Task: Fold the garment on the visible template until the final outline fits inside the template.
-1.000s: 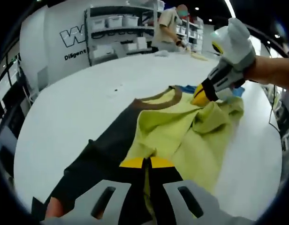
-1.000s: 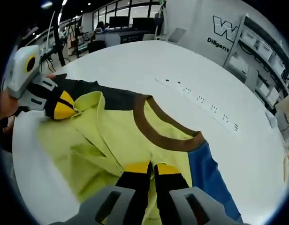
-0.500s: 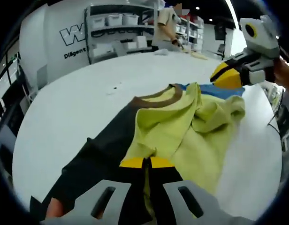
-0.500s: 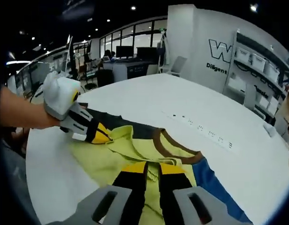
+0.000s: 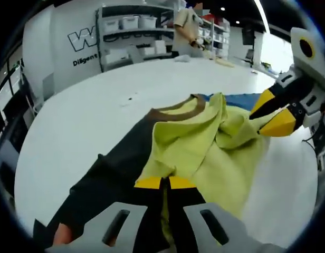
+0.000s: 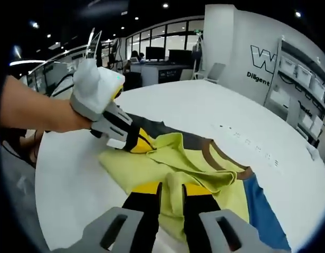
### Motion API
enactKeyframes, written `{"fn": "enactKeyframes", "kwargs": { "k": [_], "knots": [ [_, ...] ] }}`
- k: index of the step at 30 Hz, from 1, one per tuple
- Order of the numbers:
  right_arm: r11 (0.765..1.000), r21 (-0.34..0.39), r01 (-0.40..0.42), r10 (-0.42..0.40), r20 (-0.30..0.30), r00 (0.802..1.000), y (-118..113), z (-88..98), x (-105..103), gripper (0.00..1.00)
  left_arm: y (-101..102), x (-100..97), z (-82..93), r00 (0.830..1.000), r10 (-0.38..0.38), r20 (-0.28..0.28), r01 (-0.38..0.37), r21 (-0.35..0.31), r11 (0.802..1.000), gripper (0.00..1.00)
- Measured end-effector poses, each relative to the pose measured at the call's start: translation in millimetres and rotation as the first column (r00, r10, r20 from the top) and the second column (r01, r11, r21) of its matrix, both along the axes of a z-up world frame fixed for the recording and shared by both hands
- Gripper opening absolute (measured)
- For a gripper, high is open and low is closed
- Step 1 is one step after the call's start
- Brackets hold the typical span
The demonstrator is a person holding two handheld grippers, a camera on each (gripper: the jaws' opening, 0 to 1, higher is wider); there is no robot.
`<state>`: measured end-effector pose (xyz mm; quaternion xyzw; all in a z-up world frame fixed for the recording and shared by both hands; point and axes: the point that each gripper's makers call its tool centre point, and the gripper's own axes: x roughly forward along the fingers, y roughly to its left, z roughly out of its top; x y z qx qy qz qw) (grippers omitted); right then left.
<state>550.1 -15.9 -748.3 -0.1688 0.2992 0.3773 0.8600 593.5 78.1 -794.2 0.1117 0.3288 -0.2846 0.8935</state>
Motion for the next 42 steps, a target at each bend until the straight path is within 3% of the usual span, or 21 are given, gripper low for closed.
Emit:
{"fn": "enactKeyframes", "kwargs": {
  "k": [8, 13, 18, 29, 42],
  "knots": [
    [1.0, -0.026, 0.011, -0.011, -0.02, 1.0, -2.3, -12.7, 12.9, 0.08, -0.5, -0.4, 0.2, 1.0, 0.003, -0.002, -0.003, -0.004, 1.0, 0.0],
    [1.0, -0.023, 0.004, -0.005, -0.025, 1.0, -2.7, -13.5, 12.1, 0.0, -0.6, -0.4, 0.2, 1.0, 0.005, -0.003, -0.005, -0.007, 1.0, 0.0],
    [1.0, 0.001, 0.001, -0.001, -0.033, 0.999, -5.8, -9.1, 7.8, 0.0, -0.3, -0.4, 1.9, 1.0, 0.008, -0.002, -0.008, -0.013, 1.0, 0.0],
    [1.0, 0.001, -0.019, 0.019, 0.024, 1.0, -25.5, 23.1, -3.2, 0.0, 0.7, -7.2, 29.3, 0.999, 0.003, 0.039, -0.001, -0.046, 0.999, 0.0],
    [1.0, -0.021, -0.001, 0.002, 0.07, 0.998, -67.5, 44.9, -31.8, 0.0, 9.8, -36.9, 71.2, 0.993, -0.025, 0.118, 0.033, -0.069, 0.997, 0.0]
  ]
}}
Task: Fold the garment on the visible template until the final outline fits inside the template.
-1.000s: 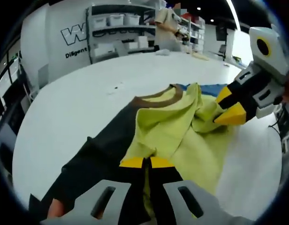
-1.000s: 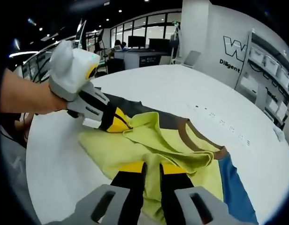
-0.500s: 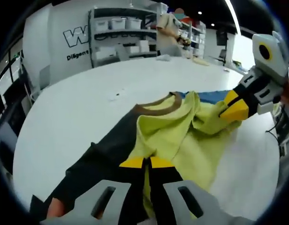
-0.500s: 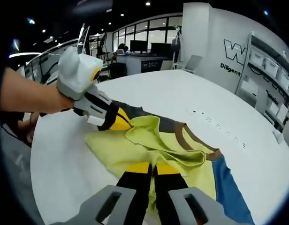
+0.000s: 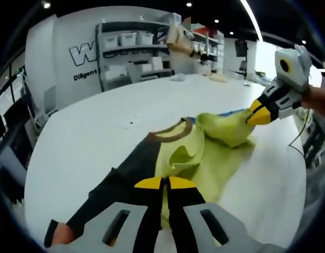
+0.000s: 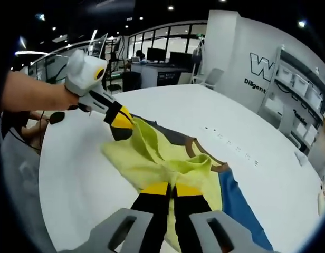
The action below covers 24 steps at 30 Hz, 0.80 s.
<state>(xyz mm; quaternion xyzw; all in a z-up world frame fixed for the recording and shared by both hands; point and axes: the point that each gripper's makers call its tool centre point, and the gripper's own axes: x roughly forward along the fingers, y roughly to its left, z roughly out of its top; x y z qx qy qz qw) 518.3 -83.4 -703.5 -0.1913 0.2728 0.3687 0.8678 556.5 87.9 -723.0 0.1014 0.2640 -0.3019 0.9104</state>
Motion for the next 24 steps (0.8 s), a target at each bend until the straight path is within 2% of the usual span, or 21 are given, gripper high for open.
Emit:
{"fn": "enactKeyframes", "kwargs": {
  "k": [7, 16, 17, 24],
  "knots": [
    [1.0, -0.015, 0.0, 0.0, 0.014, 1.0, -16.8, 10.9, -23.1, 0.0, 3.6, -25.0, 13.8, 1.0, -0.021, 0.022, 0.022, -0.016, 1.0, 0.0],
    [0.999, -0.037, -0.029, 0.03, 0.017, 0.999, -26.9, 21.9, -62.9, 0.0, 4.1, -74.5, 36.0, 0.994, -0.093, 0.052, 0.095, -0.039, 0.995, 0.0],
    [0.999, -0.037, -0.036, 0.036, 0.012, 0.999, -27.6, 22.3, -69.0, 0.0, 5.7, -84.7, 37.7, 0.992, -0.112, 0.054, 0.114, -0.03, 0.993, 0.0],
    [0.995, -0.068, -0.077, 0.074, -0.043, 0.996, -37.8, 7.2, -110.5, 0.0, 17.5, -125.0, 41.6, 0.986, -0.163, 0.041, 0.164, -0.018, 0.986, 0.0]
  ]
}}
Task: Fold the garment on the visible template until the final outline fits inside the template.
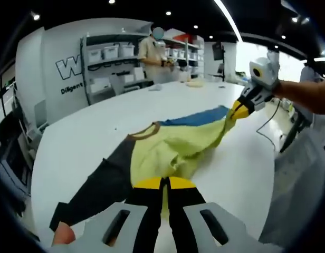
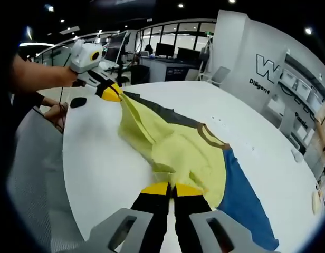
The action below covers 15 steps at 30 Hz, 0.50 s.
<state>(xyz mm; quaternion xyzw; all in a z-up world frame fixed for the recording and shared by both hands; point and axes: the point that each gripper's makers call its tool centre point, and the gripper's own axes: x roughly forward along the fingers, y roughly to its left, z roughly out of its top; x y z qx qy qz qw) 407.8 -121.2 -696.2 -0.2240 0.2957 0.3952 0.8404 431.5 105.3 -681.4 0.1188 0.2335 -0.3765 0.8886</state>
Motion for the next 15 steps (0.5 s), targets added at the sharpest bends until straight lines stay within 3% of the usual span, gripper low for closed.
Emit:
{"fn": "enactKeyframes", "kwargs": {
  "k": [8, 15],
  "knots": [
    [0.999, -0.038, -0.031, 0.028, -0.089, 0.996, -16.3, -26.9, -43.9, 0.0, 8.7, -39.9, -12.8, 0.998, -0.037, -0.058, 0.036, -0.015, 0.999, 0.0],
    [0.99, -0.091, -0.104, 0.087, -0.175, 0.981, -29.2, -48.6, -77.2, 0.0, 10.6, -75.3, -30.5, 0.985, -0.122, -0.118, 0.124, 0.005, 0.992, 0.0]
  ]
}}
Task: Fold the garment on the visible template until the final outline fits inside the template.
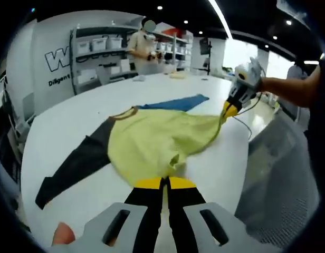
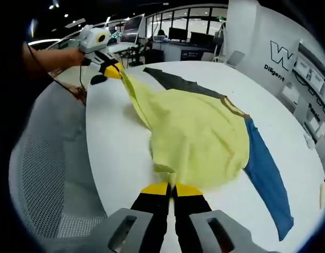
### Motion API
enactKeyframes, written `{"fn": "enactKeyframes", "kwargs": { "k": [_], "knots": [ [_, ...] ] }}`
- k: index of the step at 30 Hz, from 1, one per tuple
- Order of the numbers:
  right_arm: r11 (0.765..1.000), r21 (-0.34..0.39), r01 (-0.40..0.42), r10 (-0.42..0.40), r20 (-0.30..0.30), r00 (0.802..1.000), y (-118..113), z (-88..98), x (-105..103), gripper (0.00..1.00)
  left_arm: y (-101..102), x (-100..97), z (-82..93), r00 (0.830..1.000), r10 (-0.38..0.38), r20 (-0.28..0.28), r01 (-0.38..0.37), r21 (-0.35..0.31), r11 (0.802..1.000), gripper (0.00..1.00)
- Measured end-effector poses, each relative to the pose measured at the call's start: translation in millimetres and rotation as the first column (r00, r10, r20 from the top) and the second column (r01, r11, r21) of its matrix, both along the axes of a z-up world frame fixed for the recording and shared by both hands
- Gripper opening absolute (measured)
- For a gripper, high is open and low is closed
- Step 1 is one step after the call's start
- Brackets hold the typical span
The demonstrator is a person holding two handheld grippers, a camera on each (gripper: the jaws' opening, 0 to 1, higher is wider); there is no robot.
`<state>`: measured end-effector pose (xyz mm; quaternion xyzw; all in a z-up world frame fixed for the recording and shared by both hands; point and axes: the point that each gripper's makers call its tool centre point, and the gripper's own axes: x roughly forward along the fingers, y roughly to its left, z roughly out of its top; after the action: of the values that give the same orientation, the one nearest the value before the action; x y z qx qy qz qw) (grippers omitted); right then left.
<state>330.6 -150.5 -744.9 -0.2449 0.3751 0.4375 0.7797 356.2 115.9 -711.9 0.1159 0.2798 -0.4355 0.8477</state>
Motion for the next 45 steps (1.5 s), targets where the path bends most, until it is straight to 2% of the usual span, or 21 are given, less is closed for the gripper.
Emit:
{"fn": "enactKeyframes", "kwargs": {
  "k": [11, 13, 17, 19, 22, 23, 25, 28, 31, 36, 41, 43, 45],
  "knots": [
    [0.989, -0.099, -0.109, 0.099, -0.102, 0.99, -27.1, -32.8, -27.8, 0.0, 14.2, -37.3, -35.9, 0.994, -0.096, -0.054, 0.101, 0.097, 0.99, 0.0],
    [0.976, -0.162, -0.147, 0.129, -0.114, 0.985, -36.8, -42.1, -31.6, 0.0, 18.3, -39.8, -41.8, 0.993, -0.102, -0.059, 0.108, 0.117, 0.987, 0.0],
    [0.943, -0.238, -0.233, 0.203, -0.142, 0.969, -44.6, -56.7, -41.0, 0.0, 20.1, -47.6, -52.7, 0.988, -0.133, -0.082, 0.143, 0.134, 0.981, 0.0],
    [0.942, -0.234, -0.24, 0.208, -0.154, 0.966, -42.3, -59.9, -45.6, 0.0, 20.9, -54.2, -60.2, 0.98, -0.179, -0.087, 0.191, 0.171, 0.967, 0.0],
    [0.934, -0.245, -0.26, 0.224, -0.164, 0.961, -42.7, -62.2, -49.1, 0.0, 19.8, -65.8, -65.6, 0.966, -0.242, -0.089, 0.255, 0.186, 0.949, 0.0],
    [0.934, -0.238, -0.267, 0.23, -0.17, 0.958, -41.9, -61.8, -51.0, 0.0, 22.3, -68.3, -68.4, 0.958, -0.278, -0.072, 0.287, 0.214, 0.933, 0.0],
    [0.934, -0.223, -0.279, 0.244, -0.172, 0.954, -39.6, -60.6, -55.5, 0.0, 30.4, -71.4, -75.4, 0.954, -0.291, -0.069, 0.299, 0.268, 0.916, 0.0],
    [0.939, -0.168, -0.301, 0.267, -0.196, 0.943, -31.2, -57.5, -66.0, 0.0, 37.6, -76.0, -83.7, 0.951, -0.299, -0.08, 0.308, 0.304, 0.901, 0.0],
    [0.938, -0.156, -0.309, 0.273, -0.218, 0.937, -31.0, -59.1, -71.9, 0.0, 40.6, -79.3, -85.7, 0.95, -0.298, -0.088, 0.311, 0.302, 0.901, 0.0],
    [0.924, -0.179, -0.337, 0.292, -0.238, 0.926, -38.0, -63.5, -78.1, 0.0, 43.3, -83.6, -87.5, 0.952, -0.292, -0.091, 0.306, 0.279, 0.911, 0.0],
    [0.929, -0.159, -0.335, 0.29, -0.251, 0.924, -35.0, -63.7, -81.0, 0.0, 41.6, -87.0, -86.5, 0.953, -0.291, -0.087, 0.304, 0.258, 0.917, 0.0],
    [0.927, -0.163, -0.339, 0.294, -0.249, 0.923, -33.8, -63.4, -81.3, 0.0, 39.0, -89.3, -86.4, 0.948, -0.312, -0.071, 0.319, 0.258, 0.912, 0.0],
    [0.934, -0.144, -0.328, 0.279, -0.284, 0.917, -31.4, -62.1, -86.5, 0.02, 38.2, -91.0, -86.9, 0.946, -0.312, -0.087, 0.324, 0.25, 0.913, 0.0]
  ]
}}
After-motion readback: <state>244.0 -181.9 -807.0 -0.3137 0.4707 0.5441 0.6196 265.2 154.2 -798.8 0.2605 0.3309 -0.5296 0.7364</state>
